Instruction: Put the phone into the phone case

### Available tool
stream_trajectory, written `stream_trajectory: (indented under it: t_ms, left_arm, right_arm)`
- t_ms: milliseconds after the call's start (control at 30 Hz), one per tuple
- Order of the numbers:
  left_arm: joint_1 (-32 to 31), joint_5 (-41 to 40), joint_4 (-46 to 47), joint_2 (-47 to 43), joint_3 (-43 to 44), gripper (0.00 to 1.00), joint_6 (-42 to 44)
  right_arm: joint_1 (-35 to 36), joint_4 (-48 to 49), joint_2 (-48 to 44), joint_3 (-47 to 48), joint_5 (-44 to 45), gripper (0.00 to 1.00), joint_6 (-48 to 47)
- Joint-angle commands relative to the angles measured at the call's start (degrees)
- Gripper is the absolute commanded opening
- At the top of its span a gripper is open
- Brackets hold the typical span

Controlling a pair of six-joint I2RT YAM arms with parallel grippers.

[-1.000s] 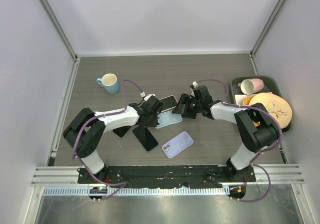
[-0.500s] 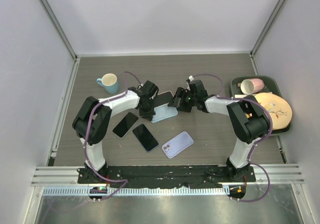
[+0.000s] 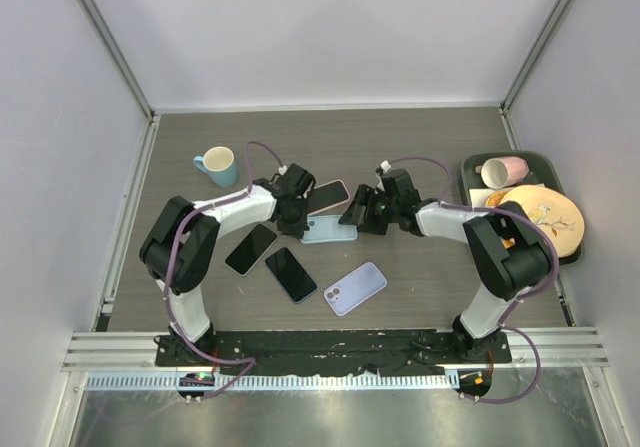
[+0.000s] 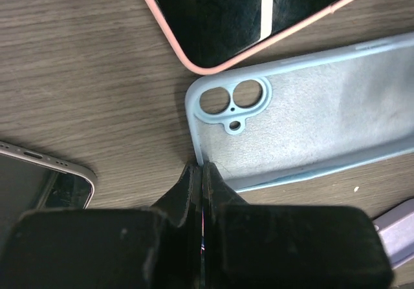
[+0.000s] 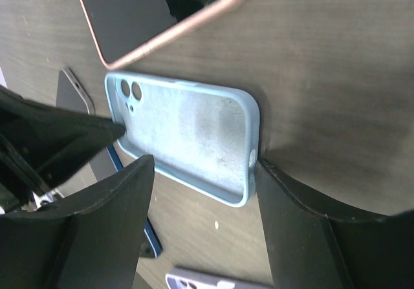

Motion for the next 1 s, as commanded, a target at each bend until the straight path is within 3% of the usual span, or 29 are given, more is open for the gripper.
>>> stream_trajectory:
  t_ms: [0,233,867,967]
  left_arm:
    - [-3.77,-1.94,12.33,-2.88,-4.11,0.0,-3.15]
    - [-8.52,-2.91,13.2,-3.5,-6.13,0.0,-6.67]
    - [-10.72,-5.46,10.48,-7.27,-8.24,0.04,-10.1]
    - [-10.72,-6.78,9.61,-8.41,-8.86,0.1,-10.37]
  right_arm:
    - [2.91,1.45,-7.32,-4.7,-4.3,0.68,2.86]
    - [3.8,-0.21,-15.42,-10.43,-1.05,0.69,2.78]
    - [3.8,-2.42,-12.52,-6.83,3.7,0.69,0.23]
    - [3.8,-4.7,-12.87,-5.7,5.02,0.7,-0.74]
